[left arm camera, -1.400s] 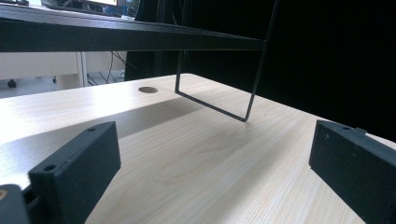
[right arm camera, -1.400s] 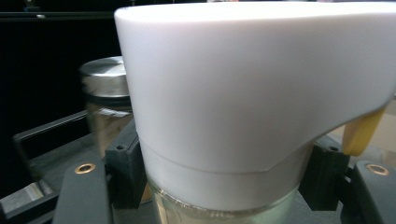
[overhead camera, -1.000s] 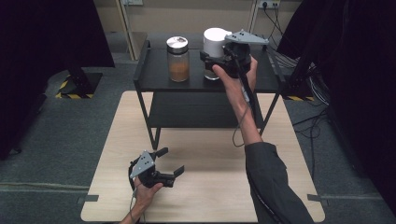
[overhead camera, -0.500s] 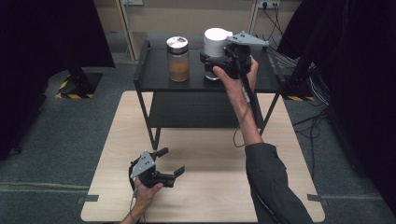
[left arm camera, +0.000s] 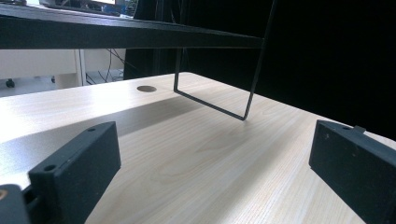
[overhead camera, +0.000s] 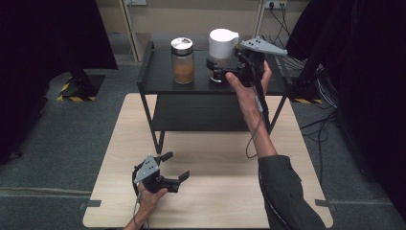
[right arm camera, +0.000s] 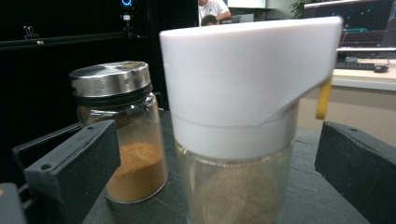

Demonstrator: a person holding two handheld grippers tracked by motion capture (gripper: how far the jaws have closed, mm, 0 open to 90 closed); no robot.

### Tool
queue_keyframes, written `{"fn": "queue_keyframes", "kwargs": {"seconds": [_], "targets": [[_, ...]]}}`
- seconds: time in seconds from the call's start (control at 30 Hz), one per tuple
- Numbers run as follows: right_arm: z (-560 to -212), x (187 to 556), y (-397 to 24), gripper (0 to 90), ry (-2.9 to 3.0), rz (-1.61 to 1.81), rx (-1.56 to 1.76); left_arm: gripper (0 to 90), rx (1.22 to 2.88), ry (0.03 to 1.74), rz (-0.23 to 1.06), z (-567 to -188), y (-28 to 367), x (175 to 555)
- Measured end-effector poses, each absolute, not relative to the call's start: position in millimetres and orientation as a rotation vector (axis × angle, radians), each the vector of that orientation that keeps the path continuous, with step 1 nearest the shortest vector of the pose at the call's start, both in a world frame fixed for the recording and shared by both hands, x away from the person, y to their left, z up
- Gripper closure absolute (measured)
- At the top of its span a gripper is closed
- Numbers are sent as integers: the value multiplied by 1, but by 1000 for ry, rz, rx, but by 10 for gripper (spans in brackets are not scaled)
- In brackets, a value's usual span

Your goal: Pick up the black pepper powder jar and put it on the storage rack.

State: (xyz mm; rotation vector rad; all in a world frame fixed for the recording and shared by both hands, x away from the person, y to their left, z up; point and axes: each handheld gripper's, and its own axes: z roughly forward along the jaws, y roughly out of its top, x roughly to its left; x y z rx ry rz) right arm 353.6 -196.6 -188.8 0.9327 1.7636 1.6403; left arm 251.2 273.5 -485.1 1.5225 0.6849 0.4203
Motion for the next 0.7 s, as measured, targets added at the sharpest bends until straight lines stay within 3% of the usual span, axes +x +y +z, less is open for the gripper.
{"fn": "queue_keyframes", "kwargs": {"seconds": [0.7], "targets": [[-242, 301, -223, 4, 1723, 1760, 784, 14, 1521, 691, 423, -486, 273, 251]]}}
